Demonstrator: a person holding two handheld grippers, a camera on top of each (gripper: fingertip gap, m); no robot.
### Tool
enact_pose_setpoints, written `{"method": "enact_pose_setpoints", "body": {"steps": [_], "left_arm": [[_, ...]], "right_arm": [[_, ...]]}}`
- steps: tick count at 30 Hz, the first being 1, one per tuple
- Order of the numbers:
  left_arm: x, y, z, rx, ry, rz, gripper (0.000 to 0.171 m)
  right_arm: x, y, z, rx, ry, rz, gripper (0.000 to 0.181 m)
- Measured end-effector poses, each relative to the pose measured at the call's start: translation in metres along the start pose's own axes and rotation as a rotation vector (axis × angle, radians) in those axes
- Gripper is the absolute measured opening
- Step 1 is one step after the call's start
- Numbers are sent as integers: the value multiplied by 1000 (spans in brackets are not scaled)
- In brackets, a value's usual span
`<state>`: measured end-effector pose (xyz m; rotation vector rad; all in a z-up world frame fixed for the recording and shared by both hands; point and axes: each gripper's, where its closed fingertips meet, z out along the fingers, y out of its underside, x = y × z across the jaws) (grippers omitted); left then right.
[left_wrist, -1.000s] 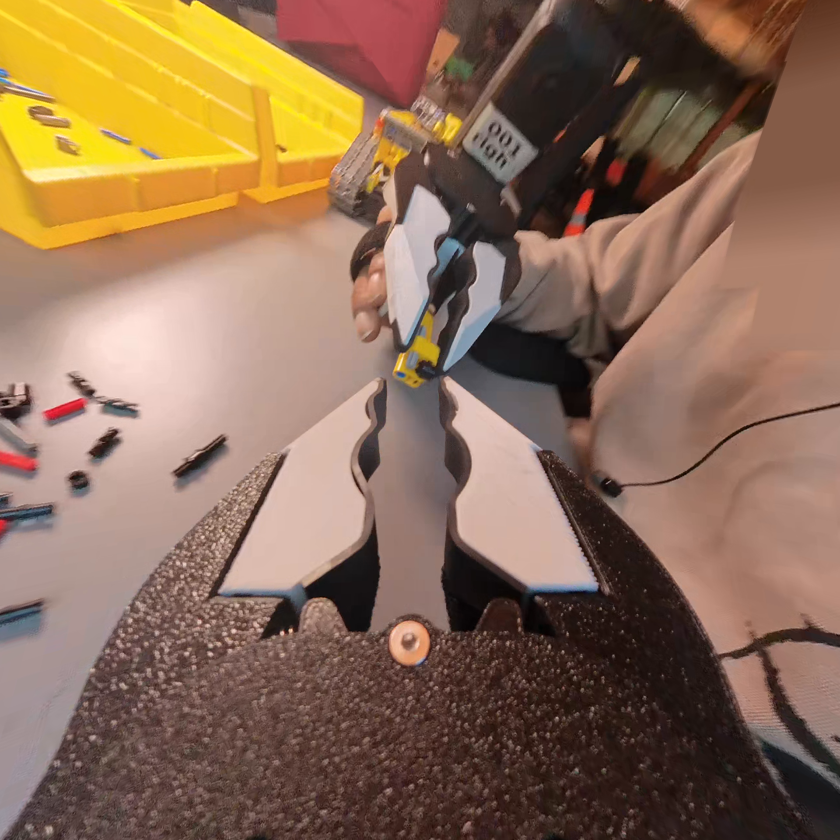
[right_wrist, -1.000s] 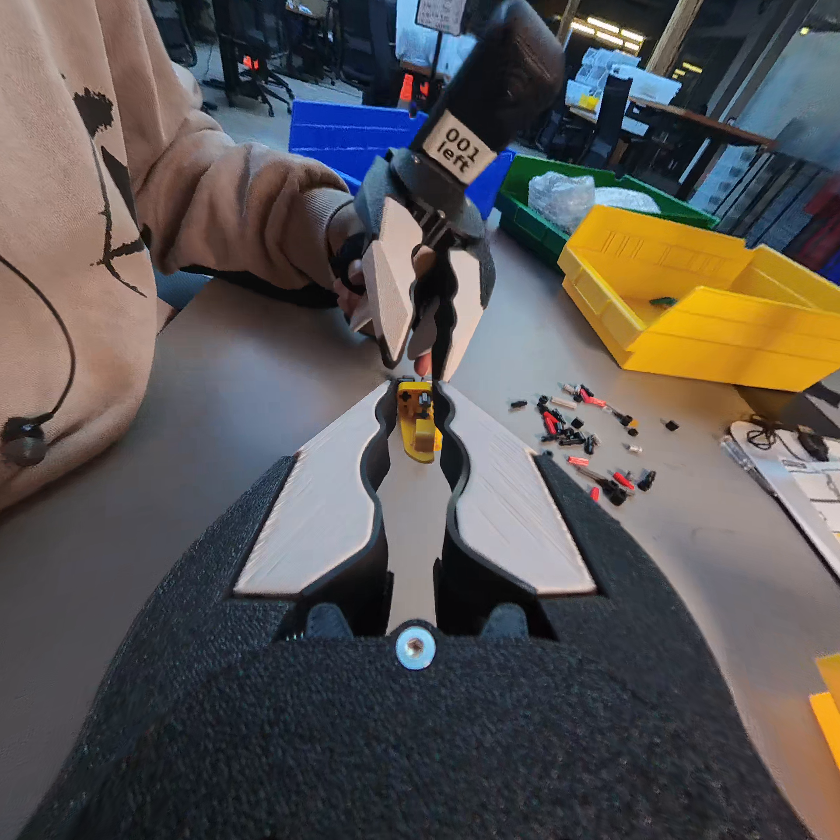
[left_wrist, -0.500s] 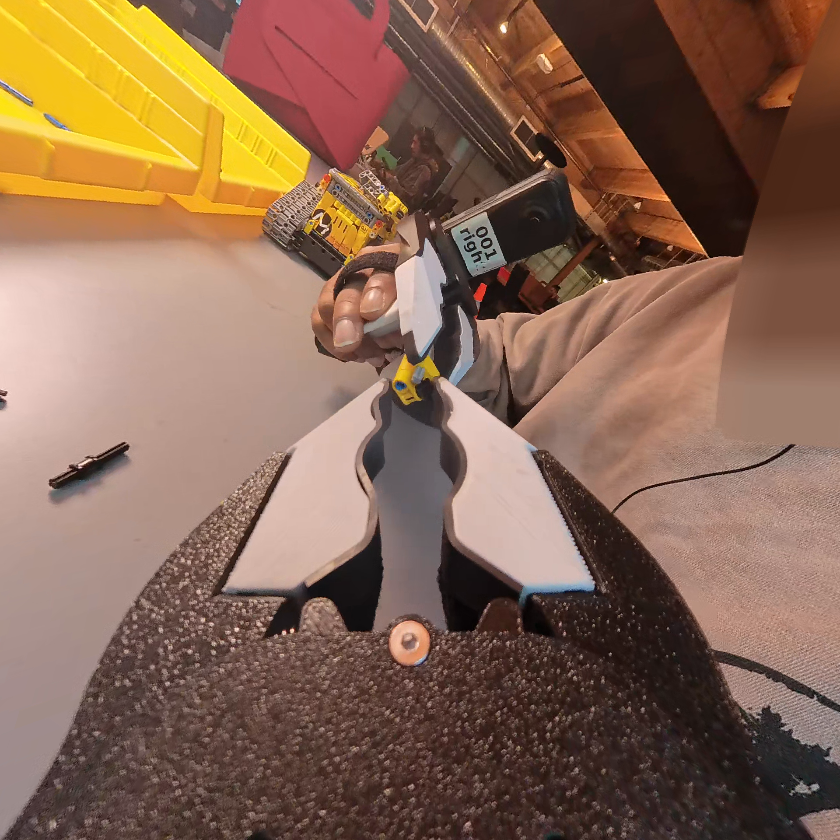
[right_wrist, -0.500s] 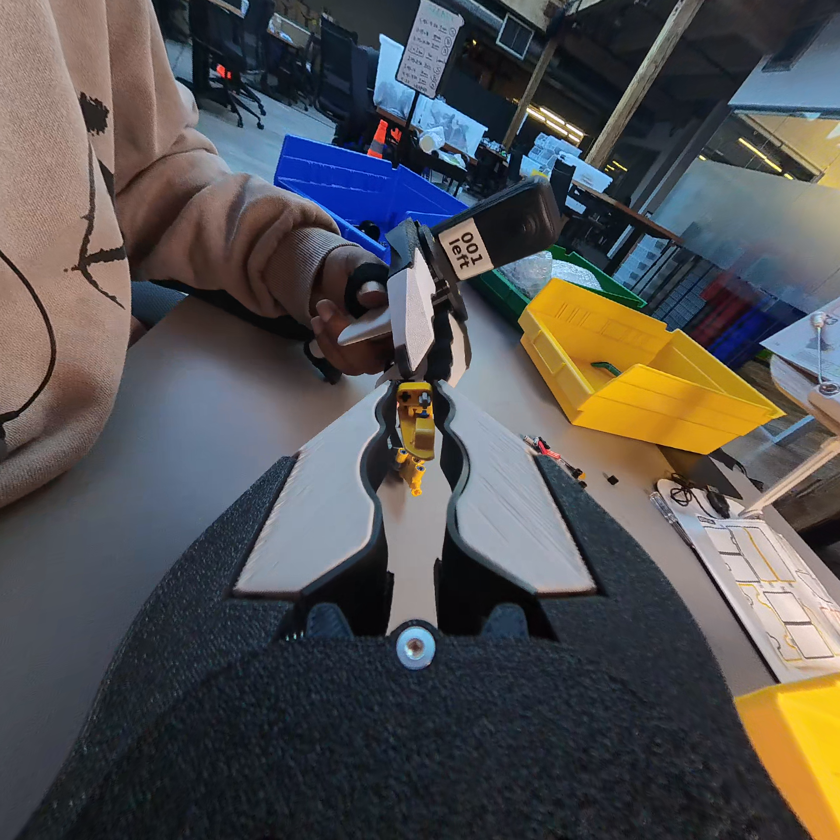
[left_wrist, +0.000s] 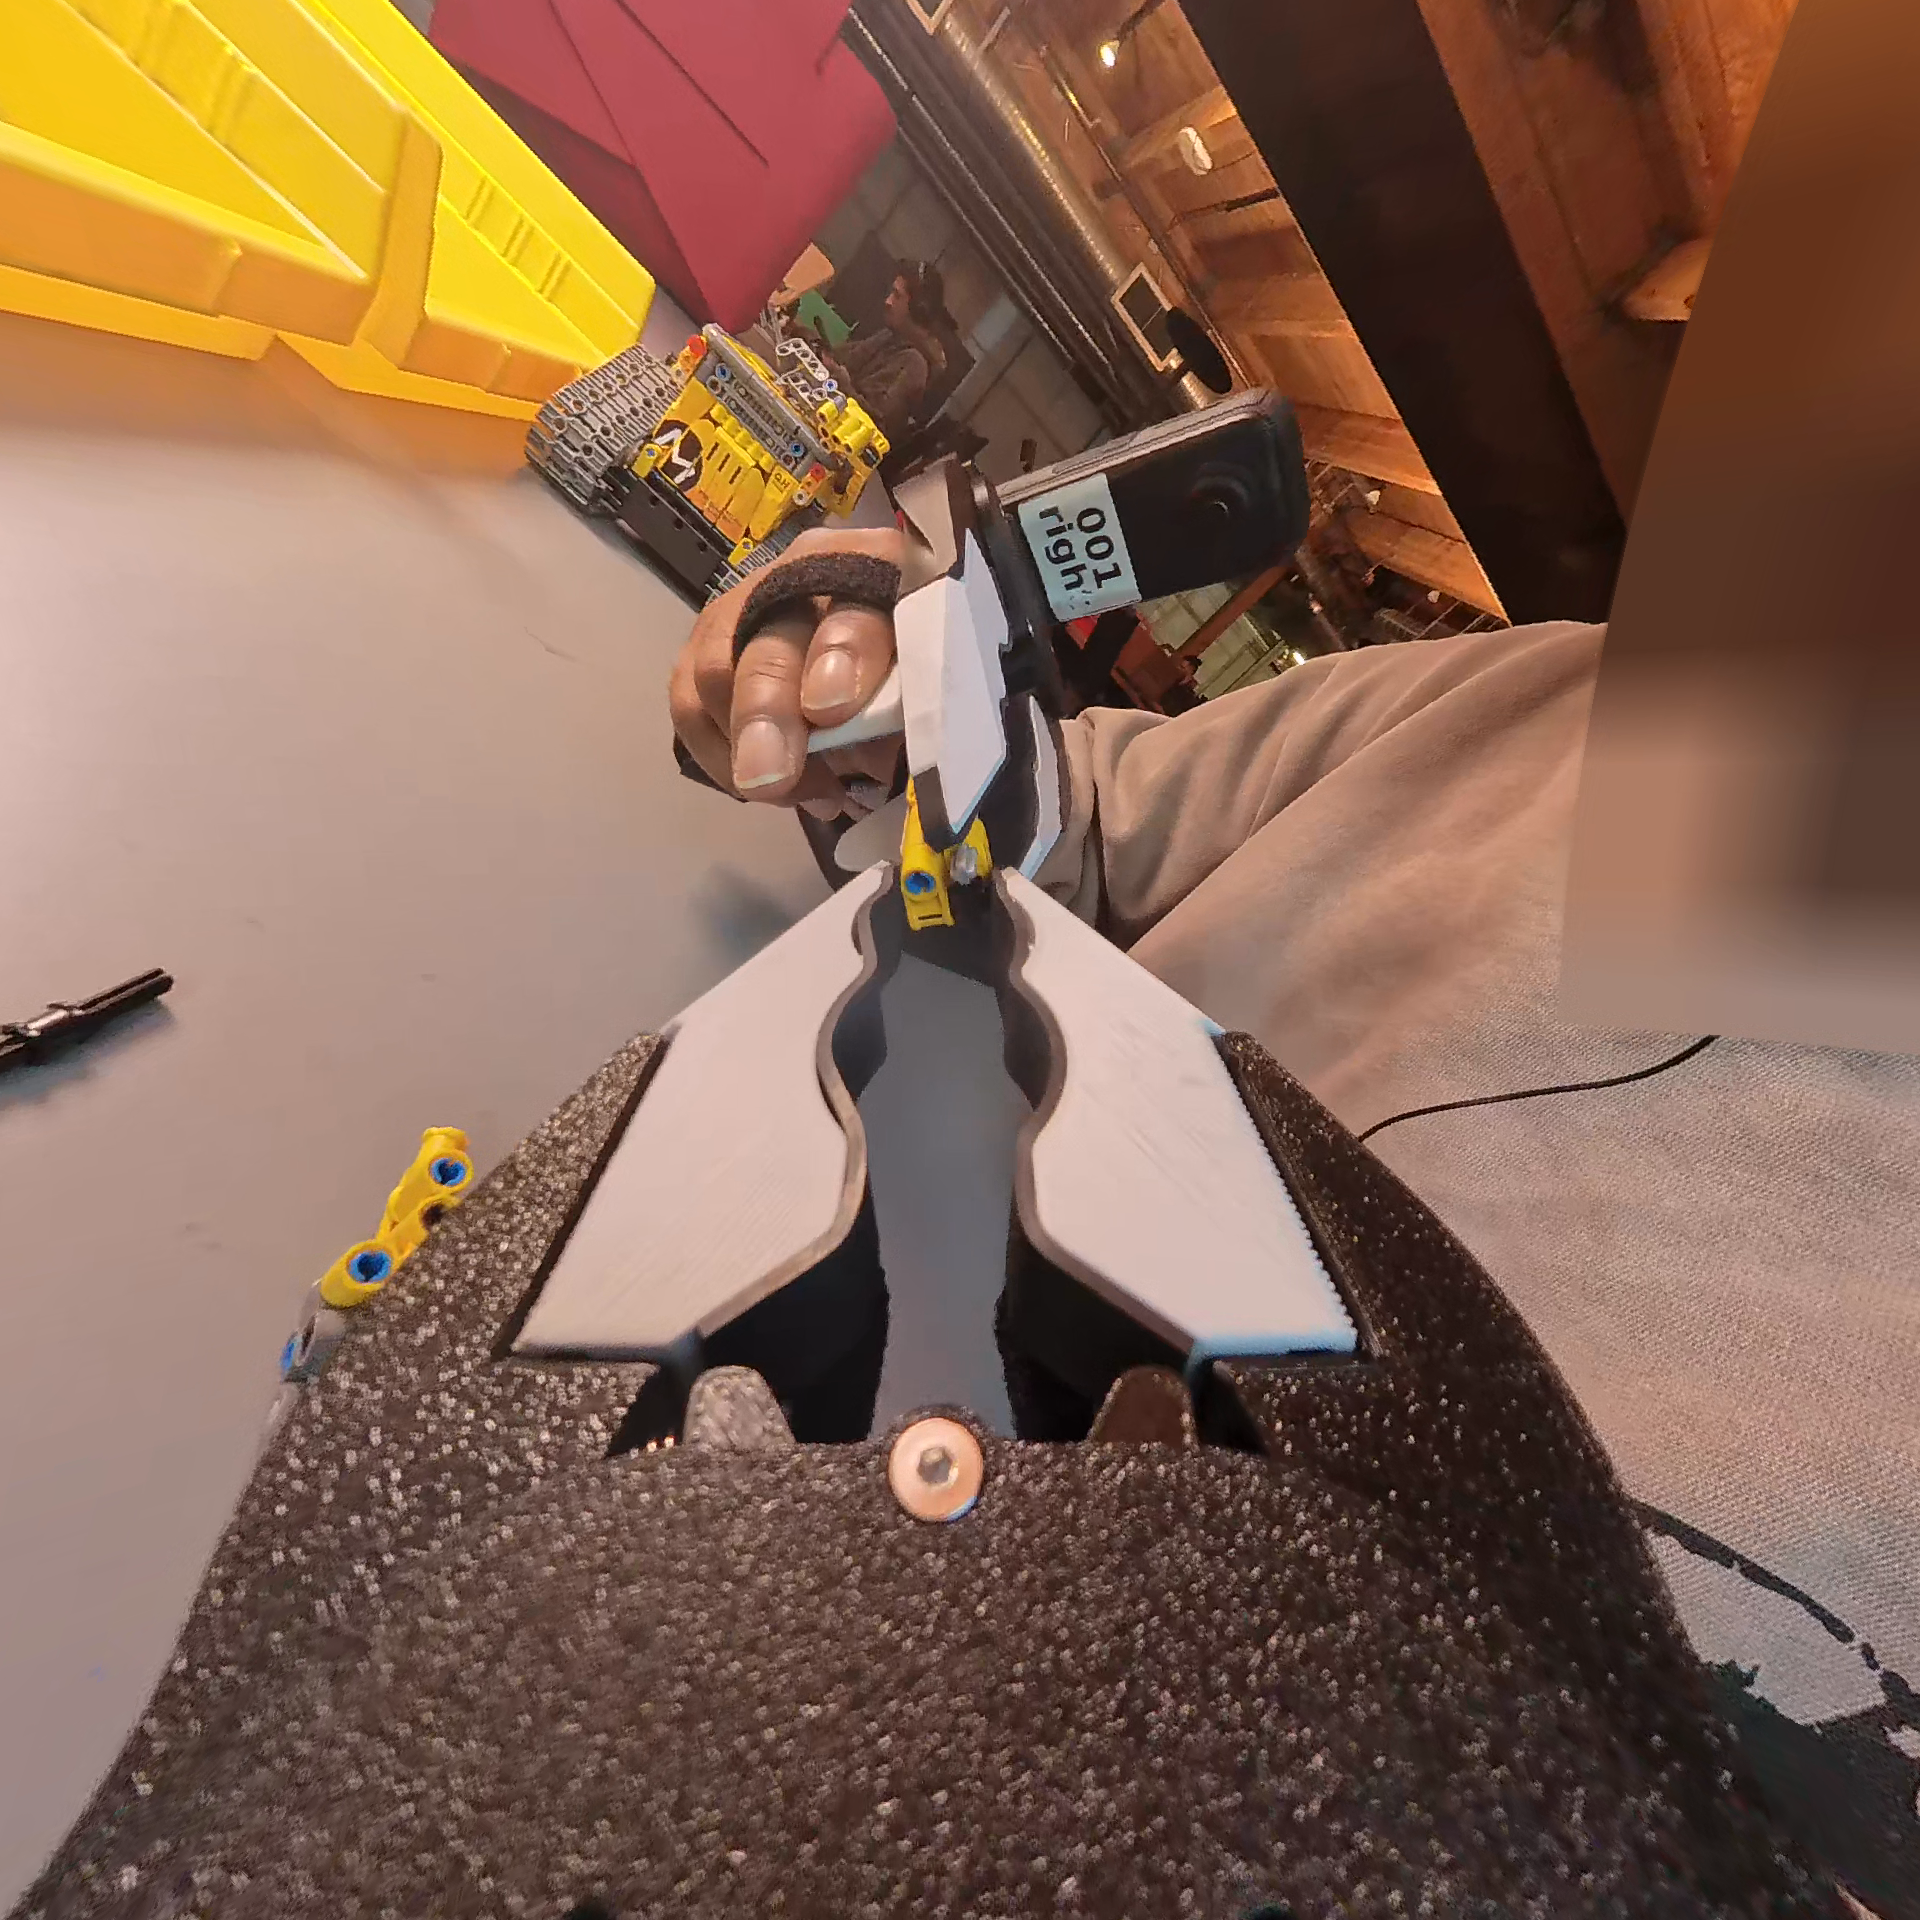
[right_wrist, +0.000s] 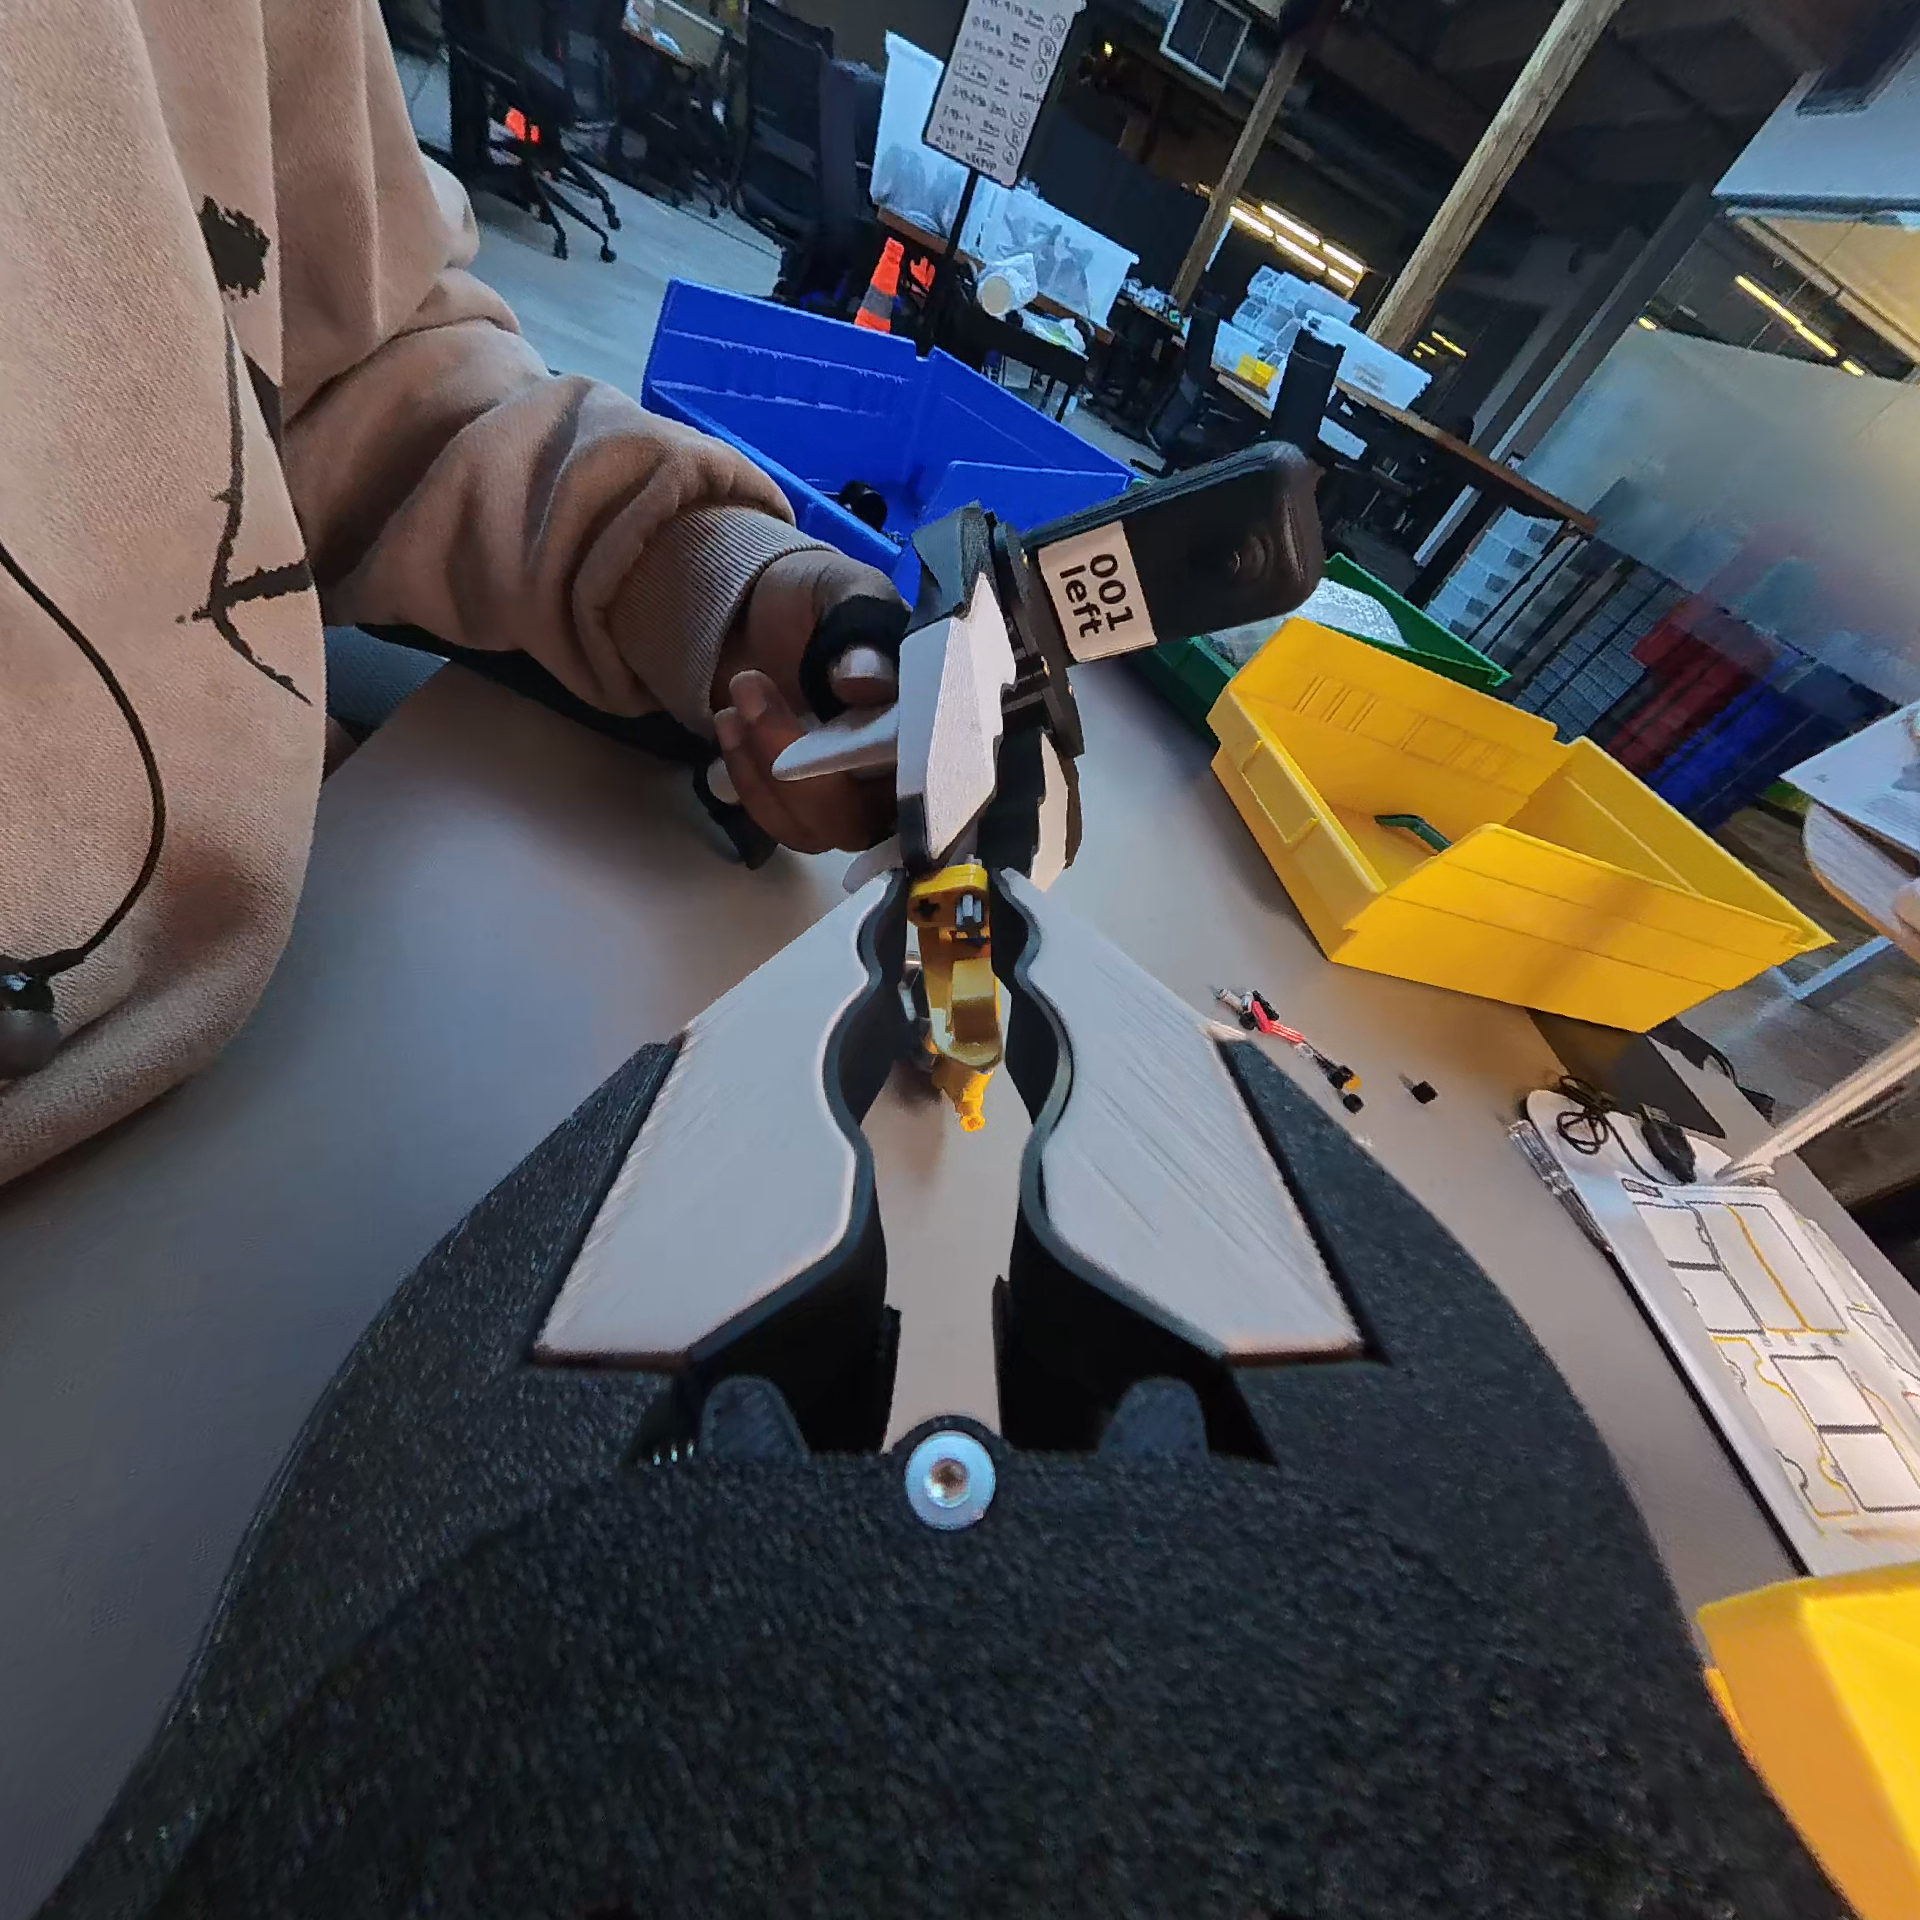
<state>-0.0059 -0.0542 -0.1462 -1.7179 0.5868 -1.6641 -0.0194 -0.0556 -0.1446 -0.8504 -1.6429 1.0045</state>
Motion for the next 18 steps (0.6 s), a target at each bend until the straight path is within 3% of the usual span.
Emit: {"method": "enact_pose_setpoints", "body": {"steps": [10,13,15,18], "left_arm": [[4,-4,-4,7,33,-30,14],[-11,-24,-45,128,-47,-22,13],[-4,-12,-26,23,-58,72,14],[-7,-7,-6,-32,-48,64,15]], "right_arm": [[1,-4,-2,-55,-4,-92,12],[36,-17,-39,5,120,-46,12],[33,-7,-37,-74,110,-123,13],[18,-10,-19,-12,38,-64,13]]}}
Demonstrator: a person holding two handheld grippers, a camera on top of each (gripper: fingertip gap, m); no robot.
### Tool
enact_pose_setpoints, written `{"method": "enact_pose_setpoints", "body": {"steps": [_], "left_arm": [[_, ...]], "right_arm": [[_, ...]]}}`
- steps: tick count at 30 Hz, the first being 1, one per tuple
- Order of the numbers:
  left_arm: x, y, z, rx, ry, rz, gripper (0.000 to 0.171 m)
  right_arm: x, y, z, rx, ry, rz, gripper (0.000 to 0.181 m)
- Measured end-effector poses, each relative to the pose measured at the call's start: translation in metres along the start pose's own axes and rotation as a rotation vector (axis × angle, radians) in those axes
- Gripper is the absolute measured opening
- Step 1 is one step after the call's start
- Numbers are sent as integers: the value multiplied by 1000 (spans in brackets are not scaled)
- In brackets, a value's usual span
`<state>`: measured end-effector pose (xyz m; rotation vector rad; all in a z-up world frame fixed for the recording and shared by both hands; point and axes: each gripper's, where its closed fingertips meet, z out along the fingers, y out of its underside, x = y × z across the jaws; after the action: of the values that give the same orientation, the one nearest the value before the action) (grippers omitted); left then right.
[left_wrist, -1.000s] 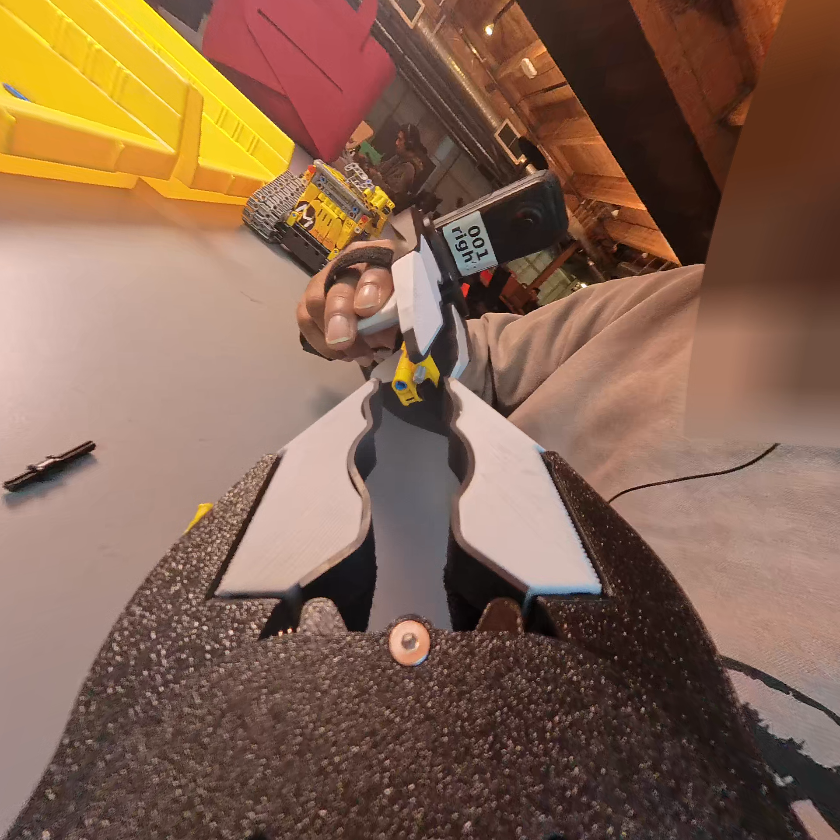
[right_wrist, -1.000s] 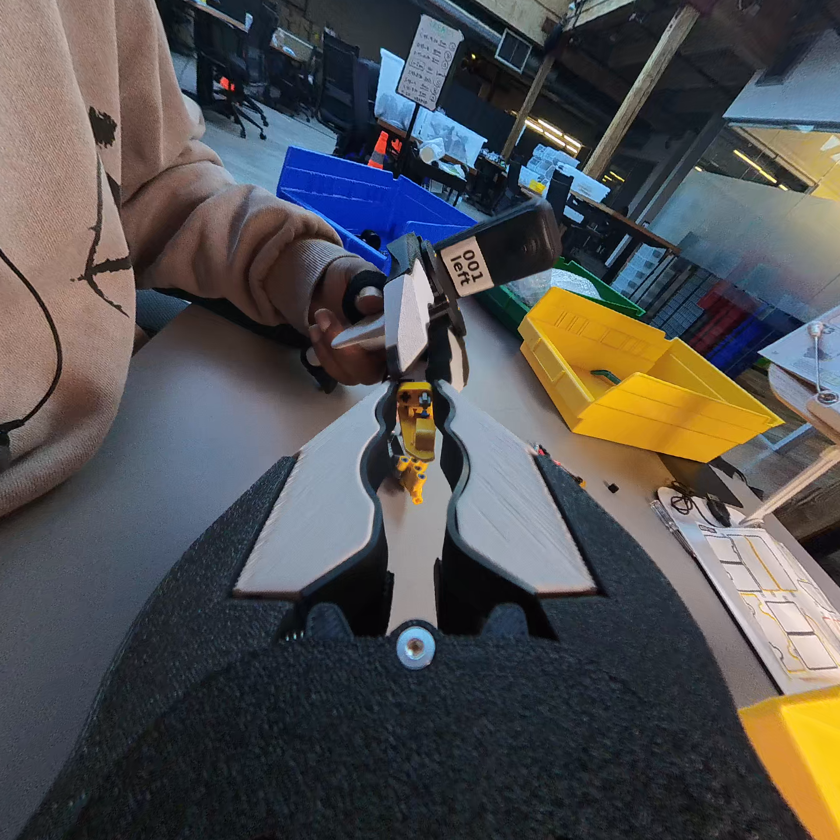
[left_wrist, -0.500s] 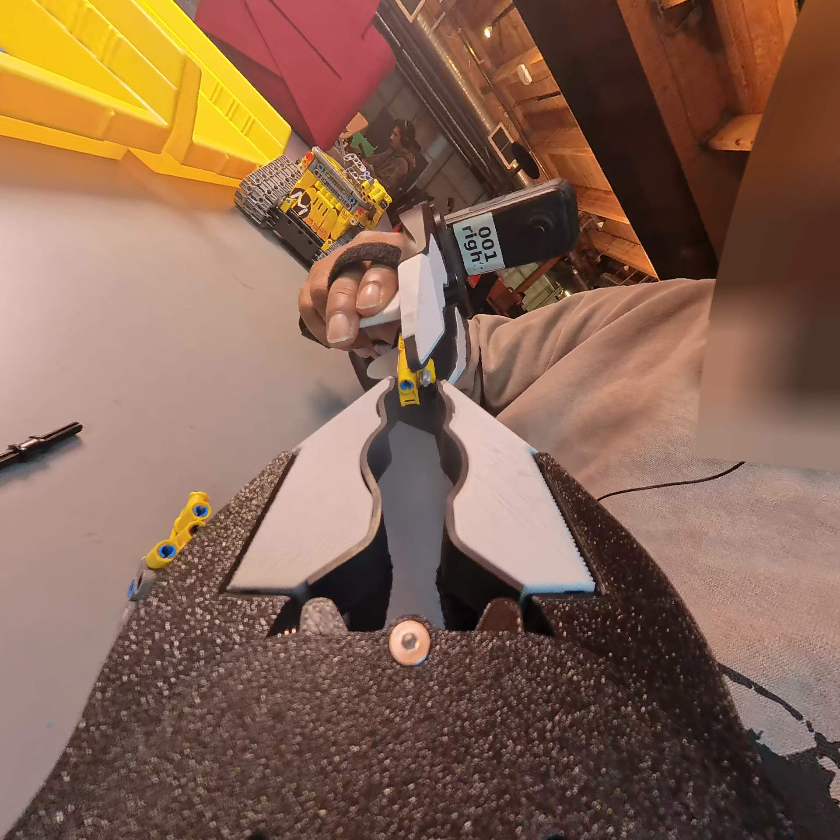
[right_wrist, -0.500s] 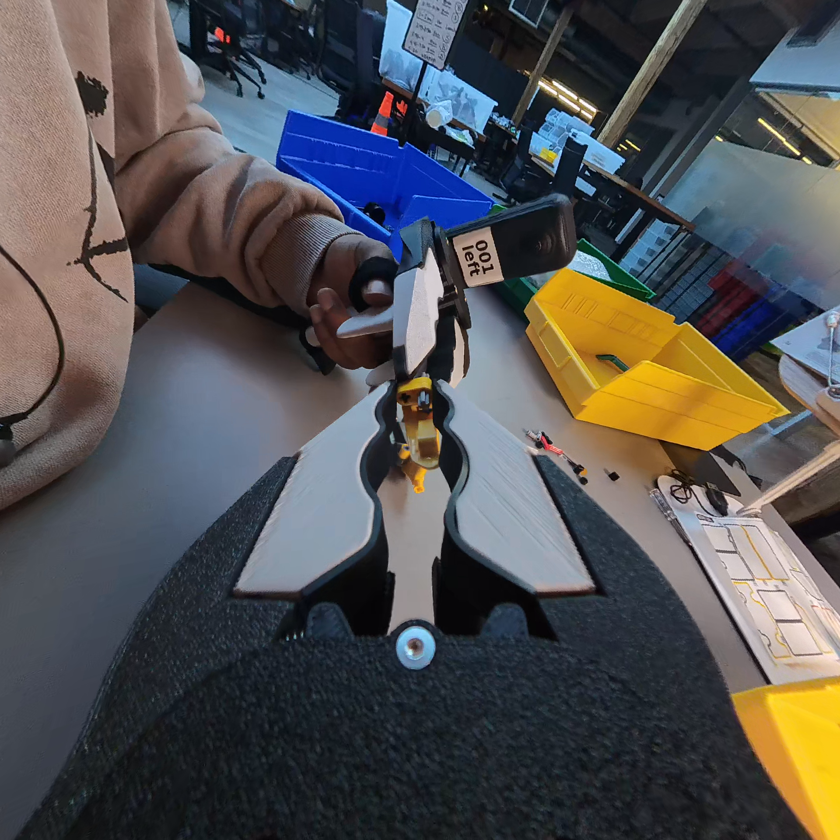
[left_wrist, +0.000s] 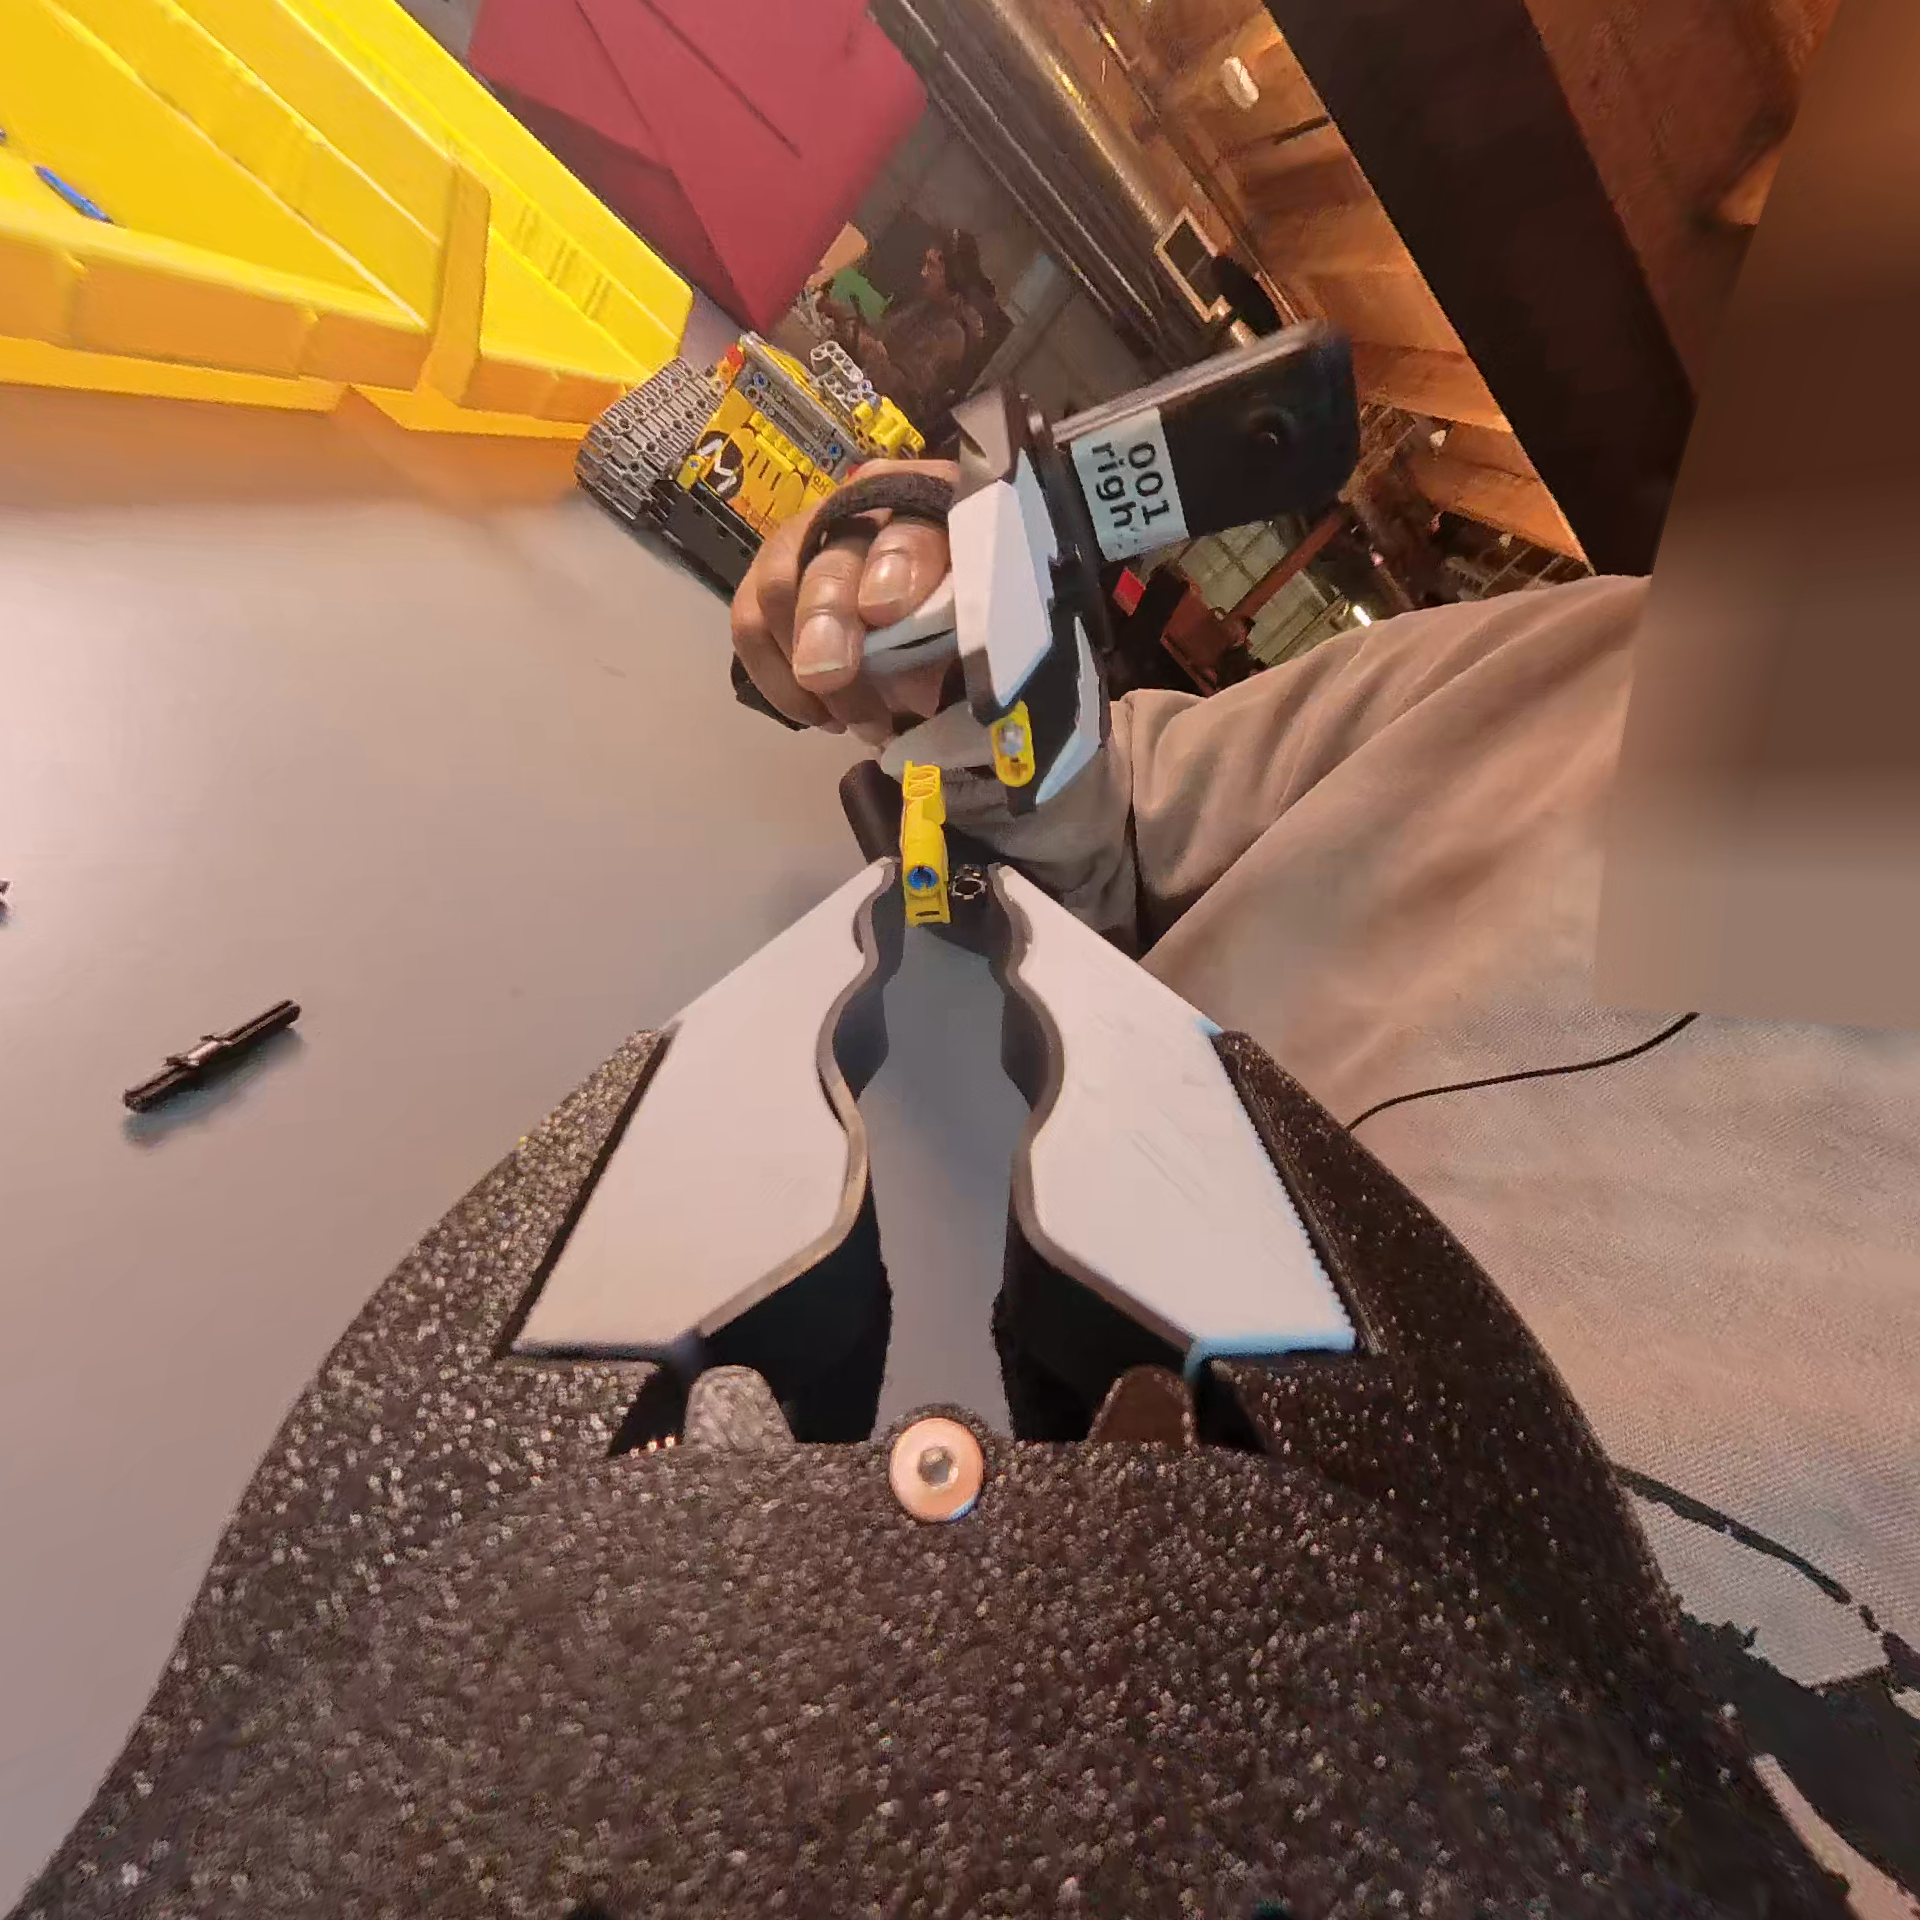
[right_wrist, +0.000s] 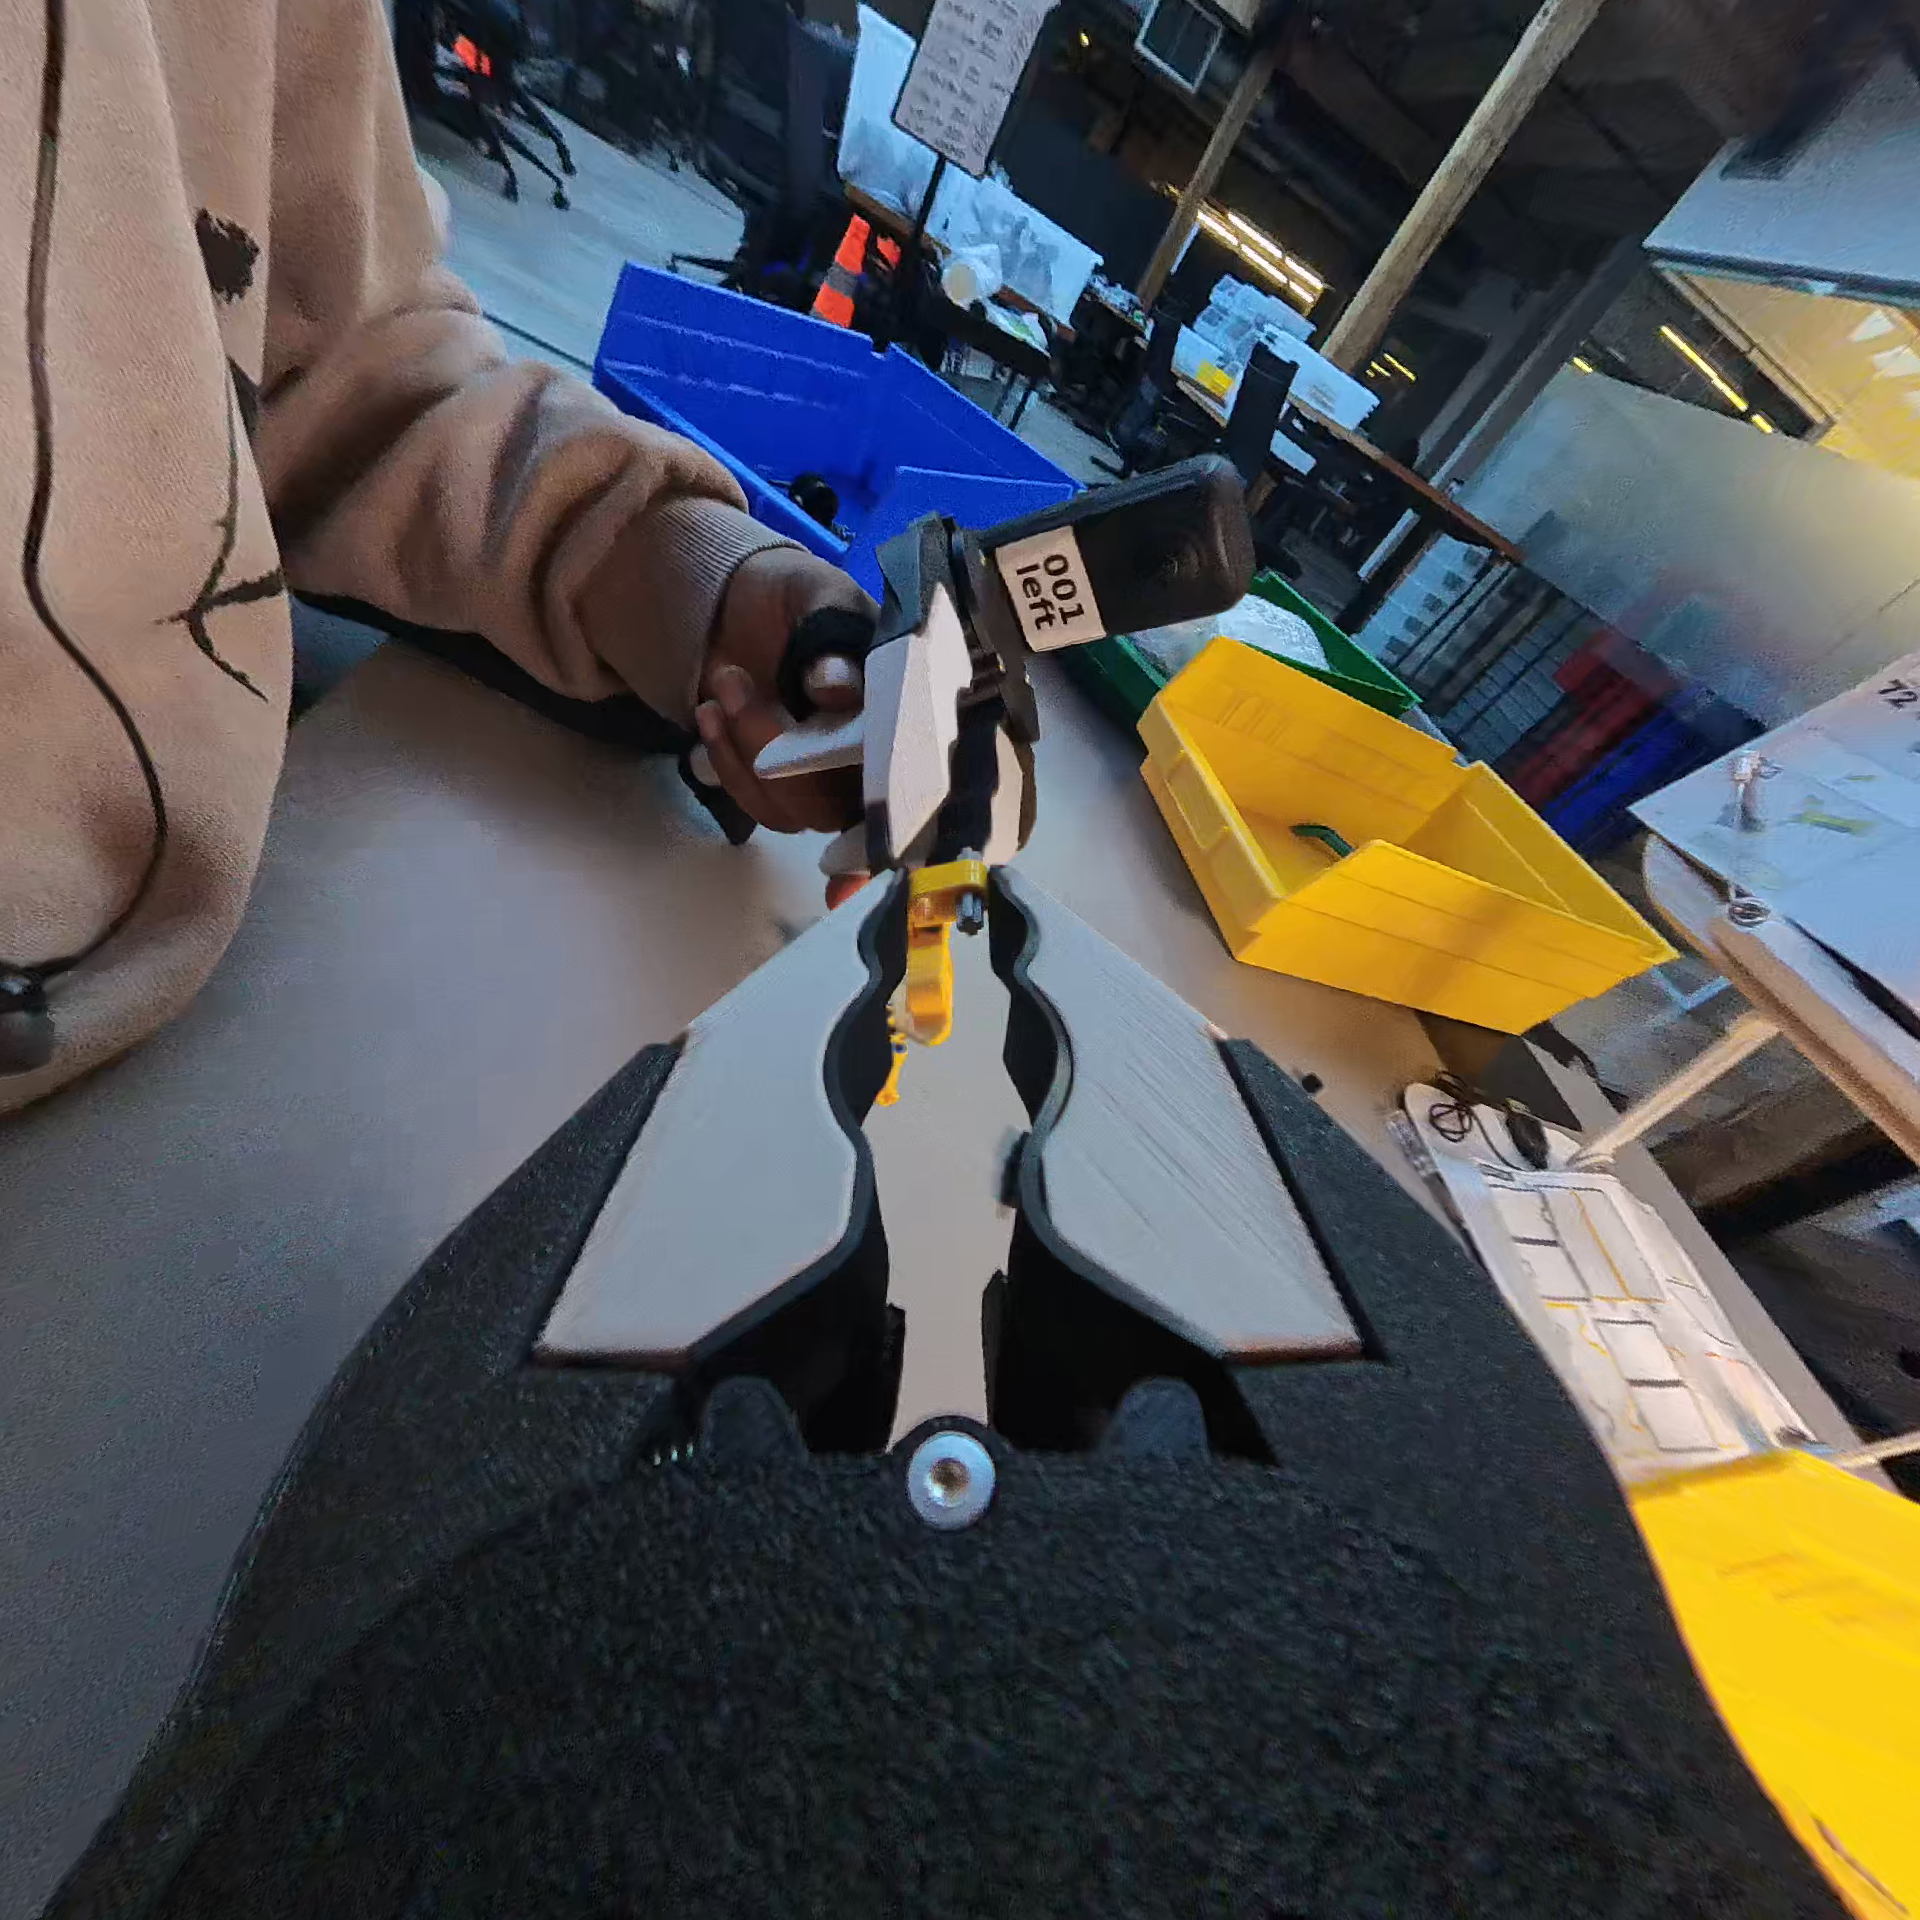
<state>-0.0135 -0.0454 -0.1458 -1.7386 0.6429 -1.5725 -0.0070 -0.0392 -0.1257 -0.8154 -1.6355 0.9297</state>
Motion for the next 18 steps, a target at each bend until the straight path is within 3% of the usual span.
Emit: {"method": "enact_pose_setpoints", "body": {"steps": [6,9,13,18], "left_arm": [[-39,39,0,-234,-295,151,17],[-42,45,2,-284,-343,211,17],[-35,32,-4,-194,-314,185,26],[3,3,-1,12,-59,45,19]], "right_arm": [[8,11,-7,24,5,122,13],[-1,16,-1,4,-27,129,13],[-8,20,6,-14,-50,139,13],[-14,14,12,2,-56,125,13]]}}
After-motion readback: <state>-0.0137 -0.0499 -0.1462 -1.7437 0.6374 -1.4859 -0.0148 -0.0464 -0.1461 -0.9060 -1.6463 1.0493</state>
